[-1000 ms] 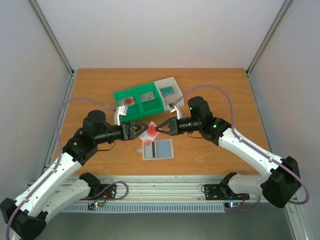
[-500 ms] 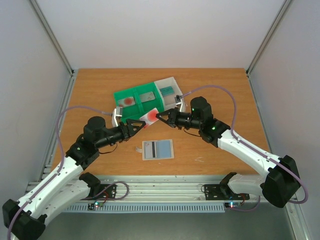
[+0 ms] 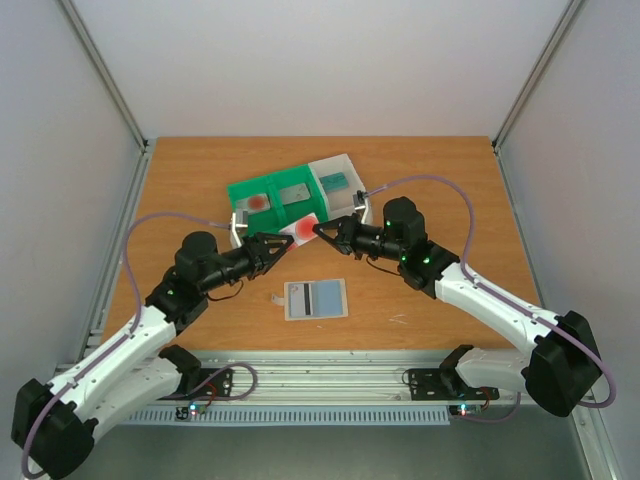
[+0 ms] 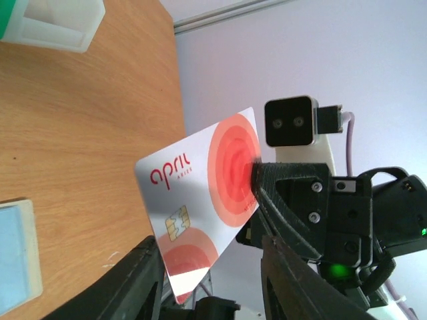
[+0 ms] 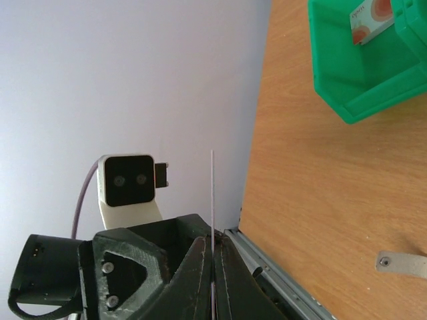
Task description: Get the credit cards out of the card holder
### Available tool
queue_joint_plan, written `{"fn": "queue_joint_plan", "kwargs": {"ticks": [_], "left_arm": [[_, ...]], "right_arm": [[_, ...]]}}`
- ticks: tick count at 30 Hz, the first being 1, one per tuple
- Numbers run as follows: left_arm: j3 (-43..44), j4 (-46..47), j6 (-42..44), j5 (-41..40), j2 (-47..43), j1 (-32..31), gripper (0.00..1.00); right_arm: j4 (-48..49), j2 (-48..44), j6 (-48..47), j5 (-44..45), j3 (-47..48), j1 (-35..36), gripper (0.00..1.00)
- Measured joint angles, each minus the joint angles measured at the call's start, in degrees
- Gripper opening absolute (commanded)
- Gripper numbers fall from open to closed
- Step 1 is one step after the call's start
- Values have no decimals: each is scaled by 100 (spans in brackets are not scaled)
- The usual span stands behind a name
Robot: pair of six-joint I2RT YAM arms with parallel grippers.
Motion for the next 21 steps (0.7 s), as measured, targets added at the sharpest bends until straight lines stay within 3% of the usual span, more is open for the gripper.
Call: {"fn": "queue_joint_plan", "kwargs": {"ticks": [2,4,7,11,19,21], "left_arm": [[-24,120,-83,-11,39,0,14],[-55,170,-129,-61,46,0,2],[-96,219,-164,-125,37,4,0],[-98,205,-144,-162,0,4,0],[-50,0,190,-282,28,85,0],[70,-208,363,-282,109,140,0]], "right_arm": [[52,0,52,0,-11,0,1],[131,0,92,0,-37,0,1],[216,0,118,28,-116,-7,3],[306,0,164,20,-262,-26,15],[-111,-361,-127,24,-404,-26,59],[-302,-522,-240,85,-407,-26,77]]}}
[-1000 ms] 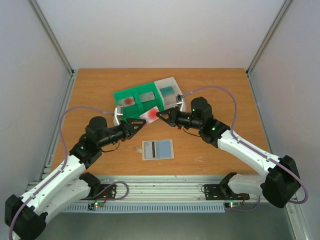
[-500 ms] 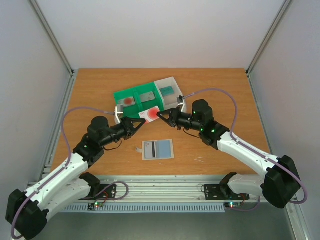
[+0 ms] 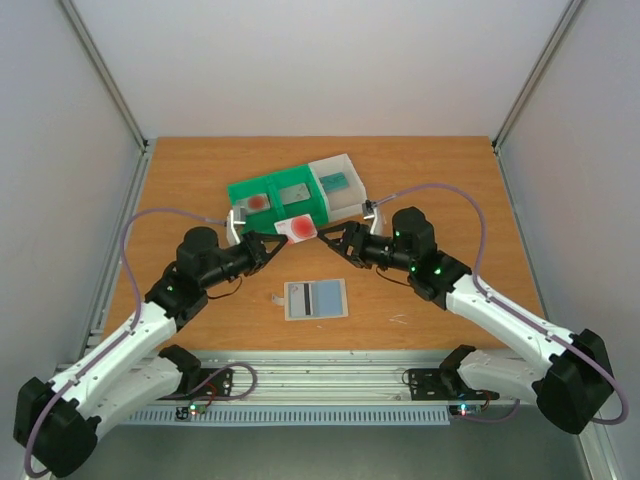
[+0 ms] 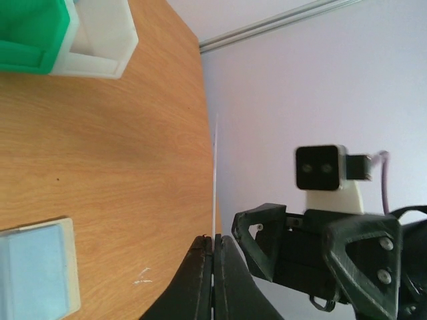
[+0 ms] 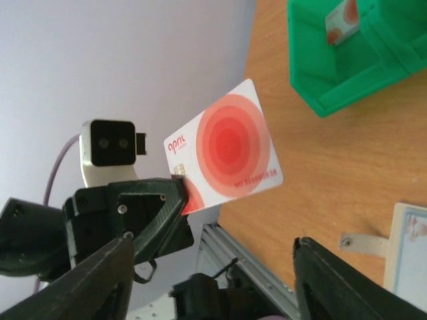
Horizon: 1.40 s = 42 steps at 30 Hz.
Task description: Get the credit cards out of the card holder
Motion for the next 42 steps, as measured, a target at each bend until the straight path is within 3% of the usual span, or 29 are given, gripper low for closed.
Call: {"fn": "queue_joint_plan", "kwargs": {"ticks": [2,3,18,34,42], "left_arm": [[149,-197,181,-2,83,52,0],[214,-293,275,-2,105,83,0],[1154,-1985,1484,-291,643,944,1],[1646,-2562,2046,-92,1668,1860,0],[2328,-2861,2426,57,2870,2273,0]], "right_arm": [[-199,-142,-127,72,-4,0,95],[-278,-203,-223,107,-15,0,98],[-1578,-439,-1189,345,151,0,98],[-2603,-96,-1797,264,492,0,99],[-2835,-87,-1919,260,496,0,99]]}}
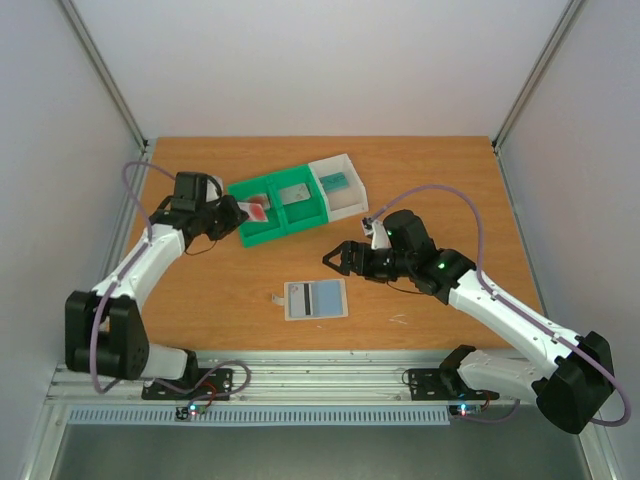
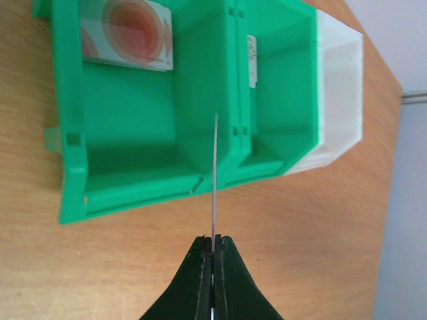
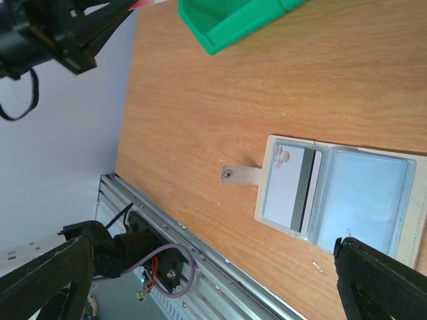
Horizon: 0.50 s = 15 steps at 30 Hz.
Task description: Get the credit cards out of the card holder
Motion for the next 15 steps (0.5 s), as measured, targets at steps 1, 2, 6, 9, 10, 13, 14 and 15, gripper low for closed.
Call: {"fn": "queue_joint_plan", "kwargs": {"ticks": [1,2,6,9,10,13,14,15], "left_arm": [[111,-13,61,9,199,46,0],[197,-31,105,13,365,85,0],[472,-107,260,24,922,227,0],[675,-164,352,28,1276,304,0],[745,-184,374,33,1373,323,0],[1071,-293,424,39,1722,356,0],[1204,-323,448,37,1843,356,1],[1335,-330,481,35,1961,356,0]], "right_arm": [[-13,0,-9,-2,2,0,99],[-20,2,-15,-7,9,0,99],[-46,83,-96,-44,103,0,98],[-120,223,-186,-50,264,0,98],[-146,258,-219,-55,313,0,98],[-201,273,-299,-46,380,0,99],[-216,271,-328,-35,385,0,98],[-236,271,-350,-20,387,0,99]]}}
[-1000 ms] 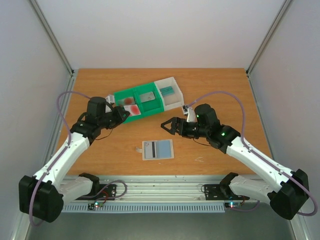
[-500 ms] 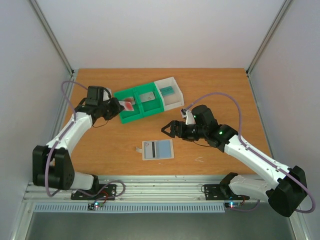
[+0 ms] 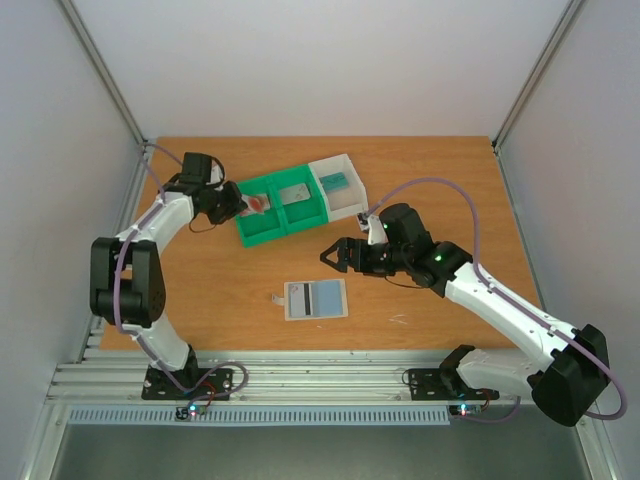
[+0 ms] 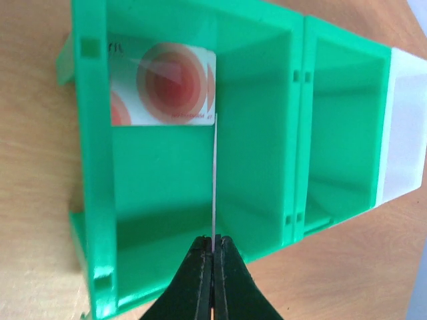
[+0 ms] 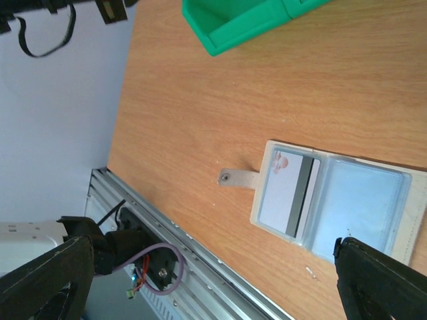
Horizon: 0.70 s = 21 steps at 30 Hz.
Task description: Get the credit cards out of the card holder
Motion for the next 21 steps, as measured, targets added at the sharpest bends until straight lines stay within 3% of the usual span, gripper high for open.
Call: {"fn": "queue_joint_plan", "kwargs": {"ticks": [21], "left_arm": [[1200,-186,157,-216,1134,7,0]], "right_arm": [[-177,271,-177,142,306,0,99]]}}
